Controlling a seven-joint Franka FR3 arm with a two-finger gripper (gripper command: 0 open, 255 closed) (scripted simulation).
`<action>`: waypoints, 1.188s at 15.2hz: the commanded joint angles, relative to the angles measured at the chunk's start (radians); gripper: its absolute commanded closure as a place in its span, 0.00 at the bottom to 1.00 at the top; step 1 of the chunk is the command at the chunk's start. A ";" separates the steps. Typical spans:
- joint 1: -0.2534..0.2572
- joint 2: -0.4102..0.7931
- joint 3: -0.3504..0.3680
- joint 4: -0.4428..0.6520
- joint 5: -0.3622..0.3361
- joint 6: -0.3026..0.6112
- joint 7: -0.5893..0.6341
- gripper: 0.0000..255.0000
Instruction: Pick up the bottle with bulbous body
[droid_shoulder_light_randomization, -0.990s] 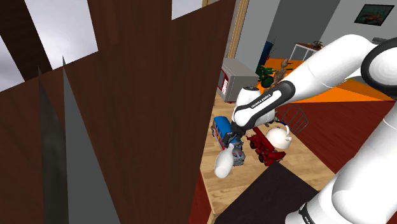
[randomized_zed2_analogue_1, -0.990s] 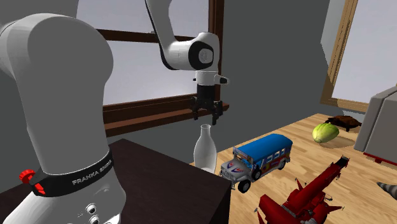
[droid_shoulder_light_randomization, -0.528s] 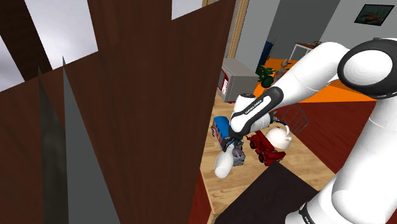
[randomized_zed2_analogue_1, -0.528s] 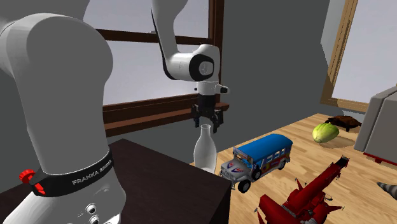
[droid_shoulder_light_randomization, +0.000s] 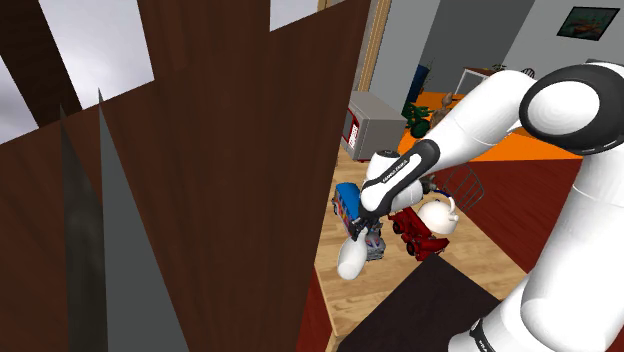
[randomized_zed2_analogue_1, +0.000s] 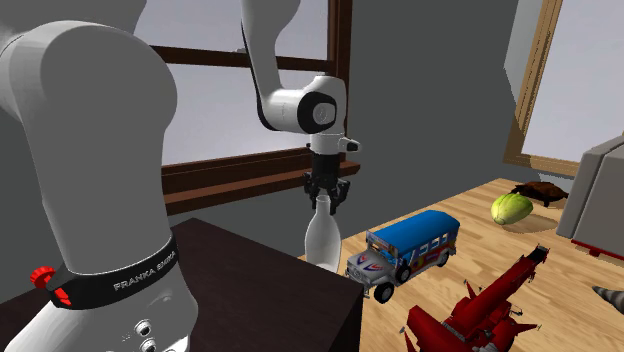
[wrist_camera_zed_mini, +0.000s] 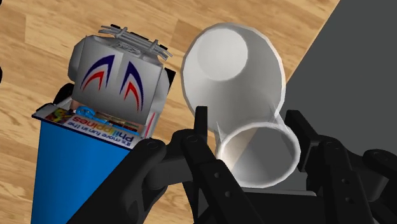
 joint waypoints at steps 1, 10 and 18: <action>0.000 0.002 0.000 -0.001 0.000 0.000 0.000 1.00; 0.008 -0.074 -0.010 -0.010 -0.021 -0.067 0.018 1.00; 0.011 -0.188 -0.019 -0.009 -0.049 -0.181 0.040 1.00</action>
